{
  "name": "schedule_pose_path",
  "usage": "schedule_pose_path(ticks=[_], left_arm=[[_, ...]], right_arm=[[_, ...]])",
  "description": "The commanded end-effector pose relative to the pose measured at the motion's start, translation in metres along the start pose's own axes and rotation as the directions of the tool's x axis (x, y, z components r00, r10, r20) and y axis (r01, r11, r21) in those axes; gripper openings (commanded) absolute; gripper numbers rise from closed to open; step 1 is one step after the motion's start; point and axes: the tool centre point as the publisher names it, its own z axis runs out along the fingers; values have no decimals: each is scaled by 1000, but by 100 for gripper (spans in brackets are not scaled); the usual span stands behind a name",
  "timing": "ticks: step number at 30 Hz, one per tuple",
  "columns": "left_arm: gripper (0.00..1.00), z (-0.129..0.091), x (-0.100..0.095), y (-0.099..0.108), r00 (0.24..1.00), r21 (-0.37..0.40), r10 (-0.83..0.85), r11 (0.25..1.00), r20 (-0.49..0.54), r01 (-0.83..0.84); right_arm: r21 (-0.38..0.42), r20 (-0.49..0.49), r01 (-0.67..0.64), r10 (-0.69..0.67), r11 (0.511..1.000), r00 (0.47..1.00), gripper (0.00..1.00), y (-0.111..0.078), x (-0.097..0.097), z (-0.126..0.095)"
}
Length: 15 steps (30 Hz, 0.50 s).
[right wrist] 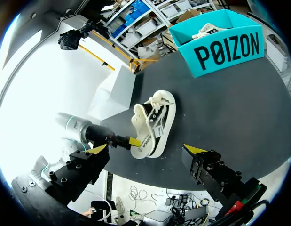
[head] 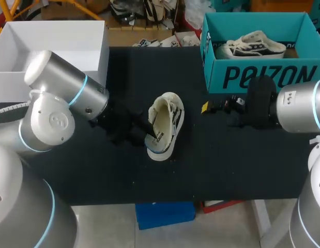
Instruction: Take the shoe out of the shoebox, open the shoe tongue, remove and reinsert the insole, then place the shoe into the shoebox
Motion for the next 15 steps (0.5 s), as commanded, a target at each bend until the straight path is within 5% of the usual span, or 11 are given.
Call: schedule_pose_path(ticks=[1,4,7,15], left_arm=[[31,6,-4,-2,1000,-7,-5,1000,9,5],[21,6,-6,-2,1000,1,-9,1000,26,9],[0,5,-8,-3,1000,4,-4,1000,31,4],[0,0,-11,-5,999,-13,15,1000,41,-14]], right_arm=[[0,2,0,0,1000,1000,100,0,1,0],[0,2,0,0,1000,1000,100,0,1,0],[0,2,0,0,1000,1000,100,0,1,0],[0,2,0,0,1000,1000,100,0,1,0]])
